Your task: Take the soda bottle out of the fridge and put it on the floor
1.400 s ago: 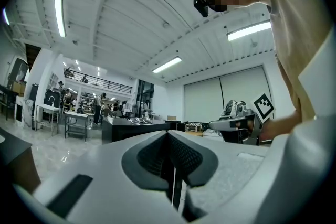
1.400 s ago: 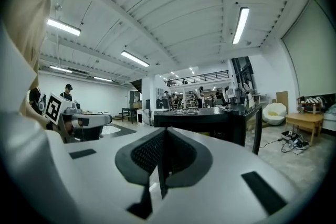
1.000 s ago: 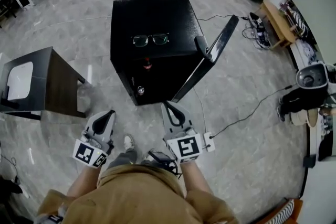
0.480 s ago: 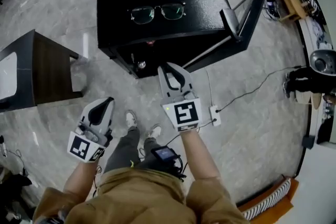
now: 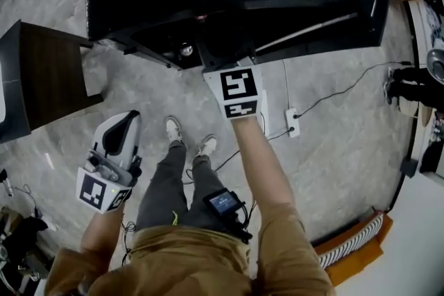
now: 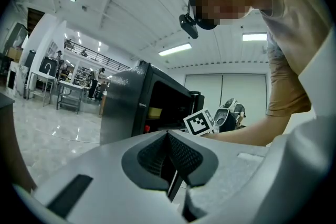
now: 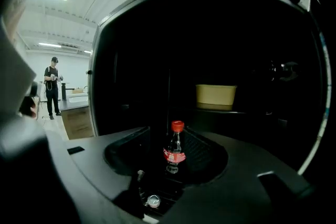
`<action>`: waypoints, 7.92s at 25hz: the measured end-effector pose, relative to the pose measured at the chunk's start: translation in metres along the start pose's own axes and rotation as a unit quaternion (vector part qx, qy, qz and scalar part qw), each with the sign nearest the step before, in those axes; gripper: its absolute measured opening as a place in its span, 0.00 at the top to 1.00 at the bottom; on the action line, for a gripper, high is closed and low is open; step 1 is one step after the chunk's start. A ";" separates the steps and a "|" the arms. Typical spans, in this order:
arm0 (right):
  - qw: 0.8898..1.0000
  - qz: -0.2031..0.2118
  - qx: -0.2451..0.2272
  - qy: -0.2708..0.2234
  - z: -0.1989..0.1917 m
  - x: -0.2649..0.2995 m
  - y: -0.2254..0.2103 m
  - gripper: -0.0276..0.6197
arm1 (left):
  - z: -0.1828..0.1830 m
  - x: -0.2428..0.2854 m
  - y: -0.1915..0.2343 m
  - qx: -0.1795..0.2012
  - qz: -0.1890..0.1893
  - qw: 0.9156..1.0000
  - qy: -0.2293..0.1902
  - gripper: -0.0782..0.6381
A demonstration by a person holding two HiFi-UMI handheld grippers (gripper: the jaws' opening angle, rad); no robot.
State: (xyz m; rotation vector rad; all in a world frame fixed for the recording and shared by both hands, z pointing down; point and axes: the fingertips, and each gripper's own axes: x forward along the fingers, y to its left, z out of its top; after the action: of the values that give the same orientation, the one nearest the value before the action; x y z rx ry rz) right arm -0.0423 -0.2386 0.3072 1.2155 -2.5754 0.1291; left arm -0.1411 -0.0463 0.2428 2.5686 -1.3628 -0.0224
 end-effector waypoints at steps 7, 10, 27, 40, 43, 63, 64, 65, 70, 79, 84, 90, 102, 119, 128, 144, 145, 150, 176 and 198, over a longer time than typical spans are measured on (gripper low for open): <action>1.000 -0.012 0.005 0.003 -0.016 0.041 -0.010 0.60 | -0.025 -0.009 0.015 -0.015 0.012 1.000 0.008 0.89; 1.000 -0.010 0.000 0.010 -0.023 0.059 -0.009 0.56 | -0.034 -0.015 0.025 -0.019 0.017 1.000 0.014 0.89; 0.999 -0.020 0.008 0.046 -0.060 0.111 -0.021 0.49 | -0.055 -0.008 0.049 -0.051 0.011 0.998 0.017 0.89; 0.998 -0.047 0.016 0.050 -0.064 0.129 -0.029 0.49 | -0.063 -0.013 0.067 -0.056 0.004 0.998 0.039 0.89; 0.997 -0.045 0.018 0.056 -0.067 0.129 -0.028 0.50 | -0.067 -0.013 0.070 -0.055 0.000 0.998 0.040 0.89; 0.998 -0.049 0.010 0.024 -0.042 0.043 -0.021 0.50 | -0.076 0.003 0.042 -0.041 -0.048 0.997 0.039 0.89; 0.998 -0.050 0.013 0.022 -0.043 0.036 -0.019 0.50 | -0.074 0.005 0.038 -0.042 -0.053 0.997 0.036 0.89; 0.998 -0.051 0.015 0.020 -0.044 0.028 -0.018 0.50 | -0.072 0.007 0.035 -0.042 -0.056 0.997 0.033 0.89; 0.999 -0.050 0.007 0.007 -0.044 -0.012 -0.012 0.50 | -0.072 0.013 0.026 -0.020 -0.054 0.998 0.031 0.89; 1.000 -0.023 0.018 -0.002 -0.075 -0.064 0.003 0.50 | -0.104 0.021 -0.017 -0.019 -0.056 0.998 0.035 0.89; 1.000 -0.001 0.011 -0.009 -0.108 -0.082 0.015 0.50 | -0.133 0.032 -0.023 -0.003 -0.047 0.998 0.041 0.89; 1.000 0.008 0.002 0.022 -0.193 -0.084 0.027 0.50 | -0.190 0.050 -0.022 0.016 -0.066 0.997 0.044 0.89; 0.998 0.028 0.002 0.058 -0.368 -0.052 0.057 0.50 | -0.338 0.065 0.017 0.037 -0.066 0.995 0.063 0.89; 0.994 0.070 -0.045 0.076 -0.519 0.002 0.039 0.50 | -0.476 0.122 0.060 0.086 -0.080 0.991 0.060 0.89; 0.990 0.102 -0.049 0.085 -0.599 0.035 0.040 0.50 | -0.548 0.149 0.082 0.119 -0.102 0.985 0.072 0.89; 0.988 0.127 -0.039 0.077 -0.710 0.107 0.040 0.50 | -0.685 0.186 0.122 0.154 -0.132 0.975 0.093 0.89; 0.988 0.124 -0.043 0.081 -0.720 0.108 0.038 0.50 | -0.690 0.189 0.120 0.153 -0.134 0.975 0.088 0.89; 0.986 0.118 -0.050 0.109 -0.769 0.106 0.035 0.50 | -0.710 0.194 0.118 0.161 -0.149 0.972 0.089 0.89; 0.987 0.087 -0.046 0.124 -0.830 0.122 0.043 0.50 | -0.749 0.195 0.123 0.136 -0.132 0.976 0.104 0.89; 0.985 0.097 -0.105 0.092 -0.783 0.096 0.044 0.50 | -0.742 0.195 0.119 0.129 -0.139 0.978 0.084 0.89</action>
State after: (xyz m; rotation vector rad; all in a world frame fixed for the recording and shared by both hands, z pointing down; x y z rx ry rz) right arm 0.0392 -0.1230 1.0844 0.8357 -2.4679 0.0090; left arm -0.0370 -0.1238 1.0082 2.8771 -0.9966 0.3373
